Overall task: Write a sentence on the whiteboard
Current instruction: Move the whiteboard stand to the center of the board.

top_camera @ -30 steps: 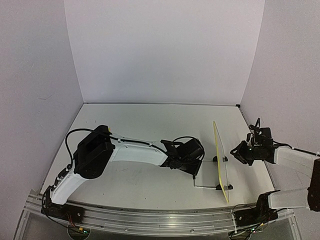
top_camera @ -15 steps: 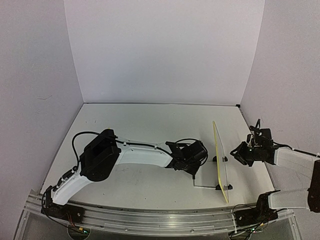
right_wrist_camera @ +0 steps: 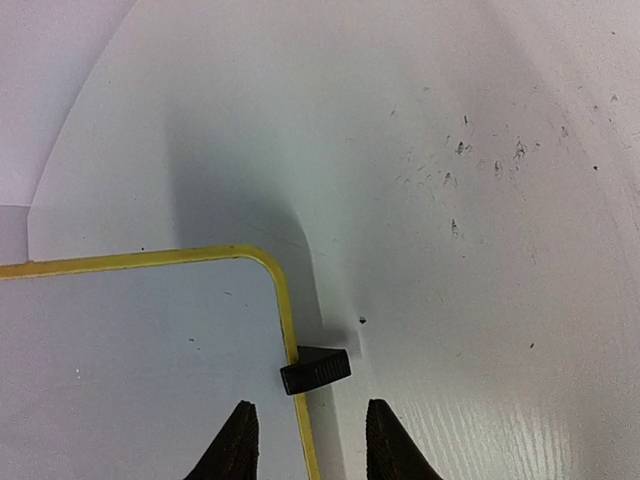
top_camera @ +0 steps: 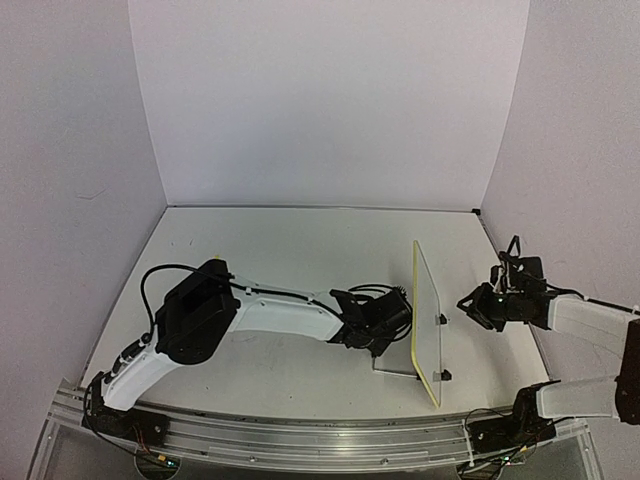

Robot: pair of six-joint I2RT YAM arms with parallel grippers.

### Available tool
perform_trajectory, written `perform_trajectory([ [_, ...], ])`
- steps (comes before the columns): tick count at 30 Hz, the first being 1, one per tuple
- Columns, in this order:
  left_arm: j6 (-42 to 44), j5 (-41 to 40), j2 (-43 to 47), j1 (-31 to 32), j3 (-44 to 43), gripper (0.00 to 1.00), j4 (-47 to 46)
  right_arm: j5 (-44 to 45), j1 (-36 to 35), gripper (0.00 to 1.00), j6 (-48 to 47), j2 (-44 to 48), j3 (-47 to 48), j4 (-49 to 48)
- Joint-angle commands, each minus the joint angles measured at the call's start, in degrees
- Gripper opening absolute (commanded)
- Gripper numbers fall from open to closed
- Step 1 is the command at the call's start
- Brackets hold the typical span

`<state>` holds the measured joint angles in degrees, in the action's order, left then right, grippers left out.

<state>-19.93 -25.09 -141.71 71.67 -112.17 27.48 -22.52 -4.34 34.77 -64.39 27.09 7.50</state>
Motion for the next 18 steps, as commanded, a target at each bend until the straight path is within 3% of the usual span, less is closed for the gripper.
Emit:
perform_trajectory([
  [1,4.53,-0.34,4.14,-2.82,11.07,0.27,3.1,-4.48,-0.5,0.34,-6.14,-0.73,1.82,-1.0],
  [7,13.5,7.11,11.83,-5.38,24.46,0.26,-7.5,-6.61,-3.2,0.34,-10.49,-2.24,3.11,-1.08],
  [18,24.59,18.89,21.88,-13.34,37.13,0.24,-16.7,-4.15,-17.73,0.41,-18.21,-9.46,6.29,-4.16],
])
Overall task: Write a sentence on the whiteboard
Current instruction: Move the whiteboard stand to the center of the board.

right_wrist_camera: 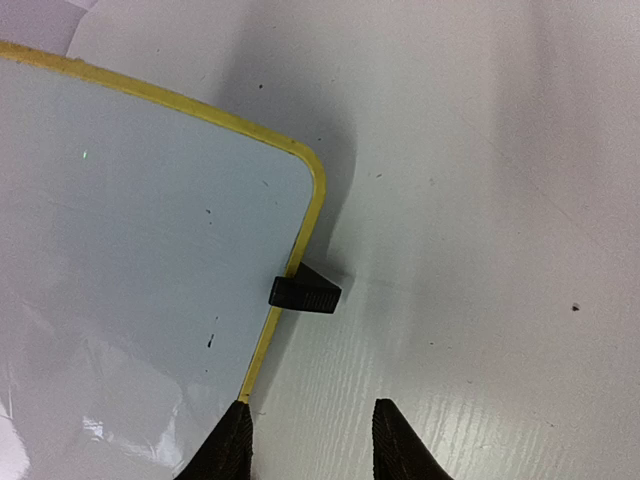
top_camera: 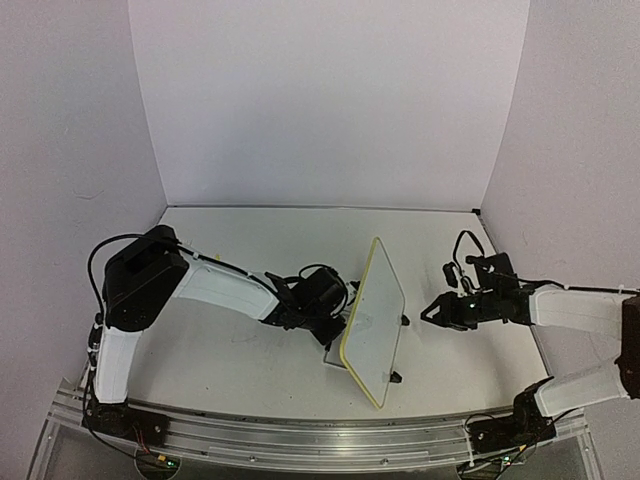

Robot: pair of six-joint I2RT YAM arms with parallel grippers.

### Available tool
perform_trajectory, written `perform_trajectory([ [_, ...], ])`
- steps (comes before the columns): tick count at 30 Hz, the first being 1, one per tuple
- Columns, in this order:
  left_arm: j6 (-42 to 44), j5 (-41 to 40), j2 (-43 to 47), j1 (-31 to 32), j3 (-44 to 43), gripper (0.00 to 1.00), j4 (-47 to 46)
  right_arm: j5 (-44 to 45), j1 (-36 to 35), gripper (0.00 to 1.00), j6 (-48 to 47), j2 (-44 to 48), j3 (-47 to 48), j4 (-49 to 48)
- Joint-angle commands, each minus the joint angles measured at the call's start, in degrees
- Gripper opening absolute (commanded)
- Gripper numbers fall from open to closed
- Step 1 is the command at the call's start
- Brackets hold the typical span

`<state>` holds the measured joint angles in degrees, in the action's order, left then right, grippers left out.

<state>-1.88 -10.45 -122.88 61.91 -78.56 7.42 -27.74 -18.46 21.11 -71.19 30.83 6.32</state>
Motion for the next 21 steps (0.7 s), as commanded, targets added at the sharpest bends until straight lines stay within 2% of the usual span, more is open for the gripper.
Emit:
perform_trajectory([
  [1,7.03,4.82,3.58,-4.32,3.67,0.25,3.3,1.82,-4.62,0.41,-5.26,-3.55,2.98,-3.39],
  [9,7.33,7.66,5.53,-9.08,3.76,0.3,3.45,8.27,-11.25,0.47,-9.6,-10.3,6.46,-5.76],
  [15,1.59,11.81,12.99,-10.4,7.65,0.51,1.2,10.3,-13.44,0.53,-8.87,-14.15,5.89,-12.89],
  [21,-5.8,11.67,21.06,-11.38,12.57,0.63,0.06,10.49,-13.46,0.56,-8.66,-18.07,3.6,-23.02],
])
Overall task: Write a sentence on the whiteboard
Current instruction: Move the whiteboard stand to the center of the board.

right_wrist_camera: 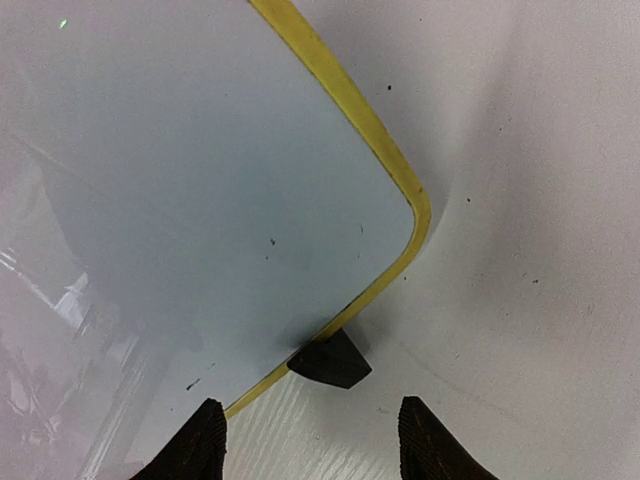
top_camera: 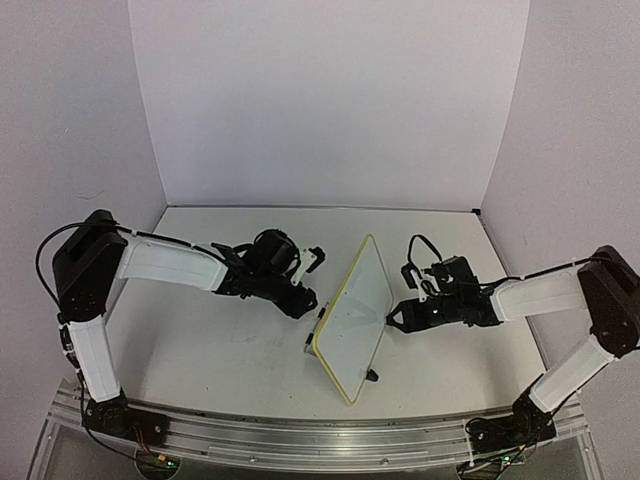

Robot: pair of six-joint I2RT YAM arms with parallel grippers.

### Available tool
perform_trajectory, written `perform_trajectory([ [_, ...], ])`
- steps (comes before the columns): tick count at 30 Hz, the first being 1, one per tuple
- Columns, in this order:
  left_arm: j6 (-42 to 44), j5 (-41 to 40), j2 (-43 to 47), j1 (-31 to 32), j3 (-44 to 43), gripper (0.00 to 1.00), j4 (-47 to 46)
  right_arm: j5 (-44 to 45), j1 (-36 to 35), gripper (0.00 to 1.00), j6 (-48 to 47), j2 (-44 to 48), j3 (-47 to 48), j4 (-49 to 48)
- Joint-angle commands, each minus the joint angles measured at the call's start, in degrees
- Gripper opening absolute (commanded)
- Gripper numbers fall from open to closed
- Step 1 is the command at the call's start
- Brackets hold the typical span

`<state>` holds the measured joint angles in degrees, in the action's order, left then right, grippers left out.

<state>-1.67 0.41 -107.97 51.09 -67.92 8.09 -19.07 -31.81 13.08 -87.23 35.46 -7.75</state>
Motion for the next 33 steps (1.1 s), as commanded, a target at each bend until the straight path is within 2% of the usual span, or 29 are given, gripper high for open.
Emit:
perform_trajectory([
  [1,-7.33,0.55,7.15,-0.95,2.56,0.64,-0.4,1.72,-0.11,0.56,-0.97,-2.66,-1.05,-9.92],
  [5,-11.34,-0.33,11.83,-1.84,6.11,0.64,-0.15,0.69,-0.14,0.48,-2.79,-5.53,-0.04,-11.32],
  [16,-16.38,-1.66,22.67,-4.55,10.37,0.62,3.78,-5.28,-0.2,0.35,-3.91,-10.77,1.76,-12.28],
  [24,-16.2,-3.02,27.67,-6.49,11.62,0.61,6.87,-4.99,-3.93,0.34,-3.68,-8.57,1.08,-10.61],
  [33,-16.85,-2.31,30.96,-9.76,11.81,0.62,9.75,-0.19,-12.44,0.34,-0.63,-5.51,-0.86,-9.73],
])
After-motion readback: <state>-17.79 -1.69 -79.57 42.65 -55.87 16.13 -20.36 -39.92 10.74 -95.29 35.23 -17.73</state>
